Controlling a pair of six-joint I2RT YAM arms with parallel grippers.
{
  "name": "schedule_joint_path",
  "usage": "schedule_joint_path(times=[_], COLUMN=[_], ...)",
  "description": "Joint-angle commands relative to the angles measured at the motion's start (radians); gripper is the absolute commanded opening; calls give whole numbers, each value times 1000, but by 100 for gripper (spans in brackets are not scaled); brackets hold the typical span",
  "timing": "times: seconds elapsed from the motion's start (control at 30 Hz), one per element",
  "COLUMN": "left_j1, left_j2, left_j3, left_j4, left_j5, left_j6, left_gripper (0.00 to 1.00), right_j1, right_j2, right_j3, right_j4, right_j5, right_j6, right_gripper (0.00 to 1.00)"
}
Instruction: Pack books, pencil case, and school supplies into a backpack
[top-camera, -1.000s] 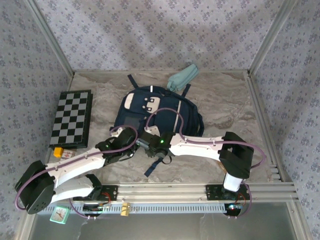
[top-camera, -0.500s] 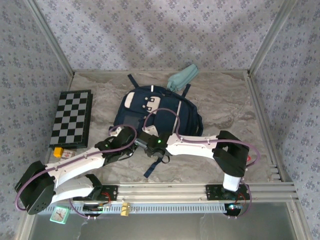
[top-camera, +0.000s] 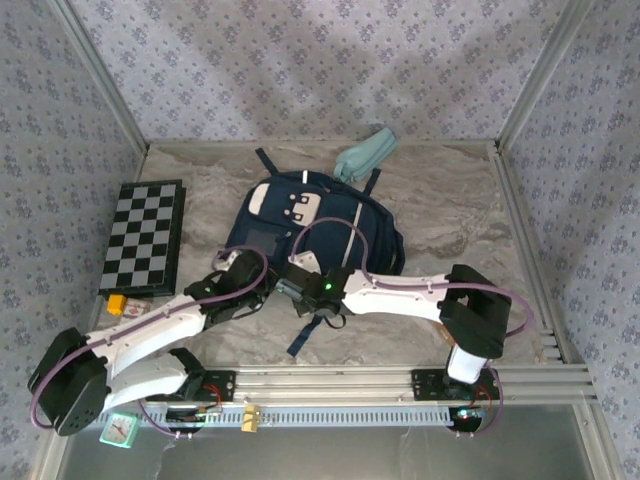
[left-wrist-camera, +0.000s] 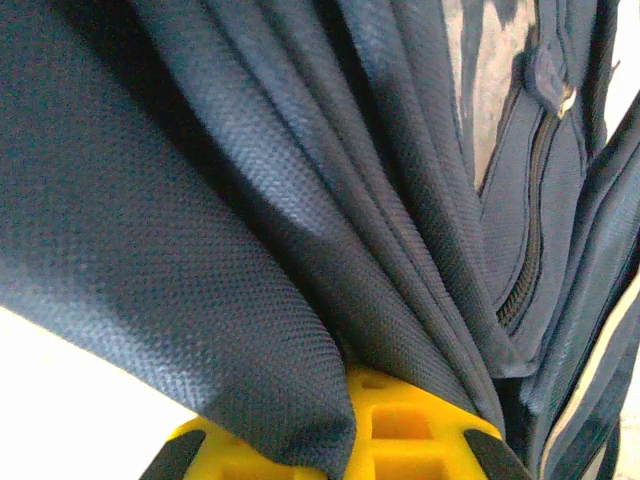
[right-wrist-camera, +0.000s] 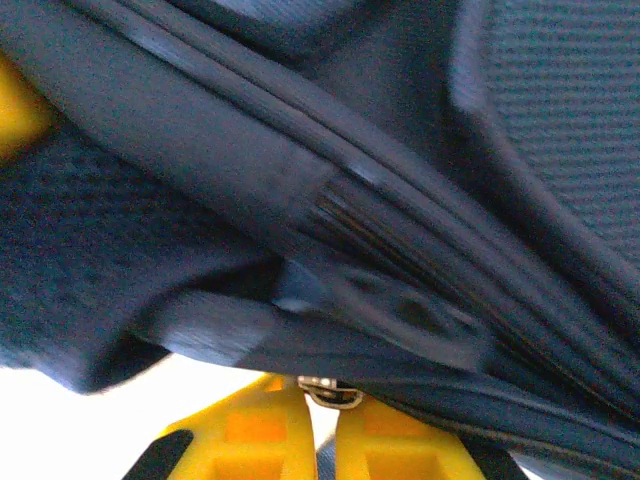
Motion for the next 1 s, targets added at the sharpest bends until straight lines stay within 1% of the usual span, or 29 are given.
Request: schedule_joint_path(times=[0.0,0.1,0.27,0.37,0.43,0.53,0.77,0.8,0.83,0.97], left_j1=[67,124,208,276,313,327,325,325,325,325], left_j2=[-67,-89,-115,-112,-92,-56,-32,-30,-28,-21], left_j3=[-8,-16,-7,-7,-13,2,18,17,18,15], left_j4=[-27,-45,-89,-100,-67,-52,-36,-36,-35,-24], left_j5=[20,44,58,82,127,156,171,173,174,179], left_j6=[34,57,117,152,166,172,181,182,182,178], left_gripper=[0,0,0,0,0,0,0,0,0,0], right_j1=[-20,-28,-53,-77,-90,-93,-98,-98,-100,-104], right_j2=[-39,-67,-128,-182,-184,-148,-66,-56,-46,-9], right_j3=[-57,-92,-145,-190,-191,-167,-109,-103,-98,-71], right_j4=[-66,-78,-149,-129,-95,-51,42,53,61,53], right_j5=[30,28,48,5,-40,-90,-133,-142,-144,-108], right_j6=[34,39,49,35,5,-22,-61,-85,-97,-101], right_gripper=[8,7,5,6,6,11,23,26,28,29])
